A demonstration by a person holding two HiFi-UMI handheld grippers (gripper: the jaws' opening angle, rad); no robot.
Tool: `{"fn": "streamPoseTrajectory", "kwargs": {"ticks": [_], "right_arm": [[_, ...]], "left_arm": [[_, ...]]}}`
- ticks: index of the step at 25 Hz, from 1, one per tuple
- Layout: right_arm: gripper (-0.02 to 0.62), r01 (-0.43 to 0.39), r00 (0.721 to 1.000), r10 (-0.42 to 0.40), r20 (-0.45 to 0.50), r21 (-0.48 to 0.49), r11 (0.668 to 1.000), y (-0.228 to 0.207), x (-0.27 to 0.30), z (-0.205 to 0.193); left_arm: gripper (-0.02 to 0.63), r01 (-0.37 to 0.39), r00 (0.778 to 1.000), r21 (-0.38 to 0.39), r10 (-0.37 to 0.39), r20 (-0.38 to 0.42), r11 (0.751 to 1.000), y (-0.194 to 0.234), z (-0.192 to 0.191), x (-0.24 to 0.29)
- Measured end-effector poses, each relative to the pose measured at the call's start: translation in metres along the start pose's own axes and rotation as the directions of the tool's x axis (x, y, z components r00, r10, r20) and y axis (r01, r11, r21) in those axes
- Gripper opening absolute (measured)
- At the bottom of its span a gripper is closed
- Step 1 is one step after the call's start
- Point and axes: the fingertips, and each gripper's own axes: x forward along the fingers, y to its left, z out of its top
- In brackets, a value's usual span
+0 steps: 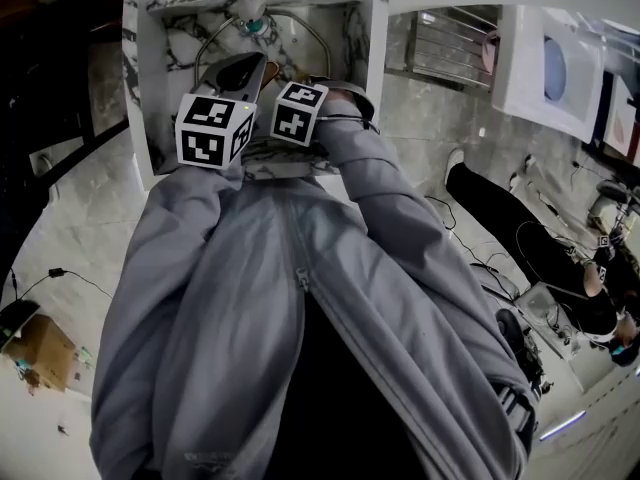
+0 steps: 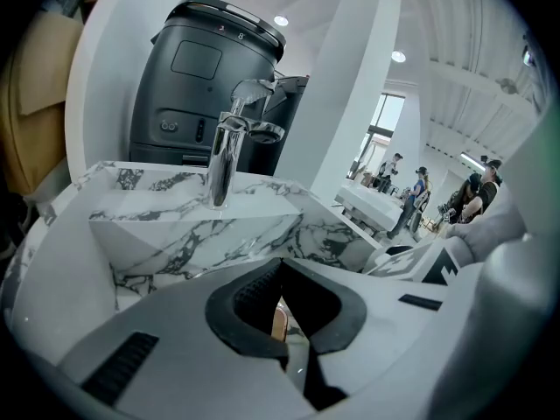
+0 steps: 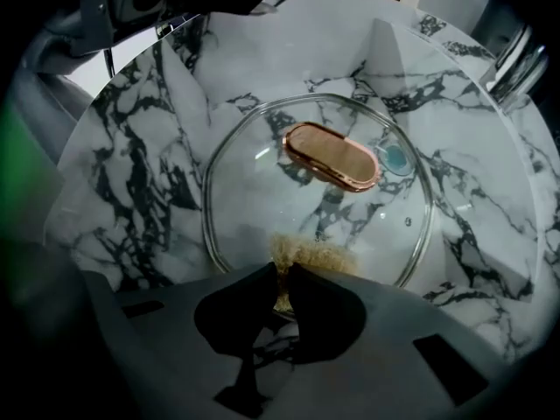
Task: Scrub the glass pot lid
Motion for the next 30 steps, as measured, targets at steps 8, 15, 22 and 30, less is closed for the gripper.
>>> {"fn": "streamPoseTrajectory", "kwargs": {"ticks": [8,15,22,30], "right_arm": [[0.055,-0.195,0.980,0.194,-0.046,-0.024,0.980,0.064,0.007,-0.013],[0.054,-0.218,0.970,0.209,0.125,0.059,0.974,0.075,-0.041,-0.001],[0.054,-0.120,0.894,0.000,0.448,0.239,0.964,0.067,-0.133,0.006],[0.054,0.078,0.482,-0.486,0.729,0.517,0.853,0.019,-0.318,0.017]], "left_arm": [[0.014,-0.026,0.999,0.013,0.026,0.019,1.000,-0.014,-0.007,-0.023],[0.014,-0.052,0.997,0.035,0.050,0.060,0.998,-0.024,-0.001,-0.052],[0.014,-0.089,0.987,0.039,0.083,0.138,0.995,-0.040,0.018,-0.090],[0.014,-0.156,0.938,0.055,0.131,0.322,0.986,-0.062,0.081,-0.156]]}}
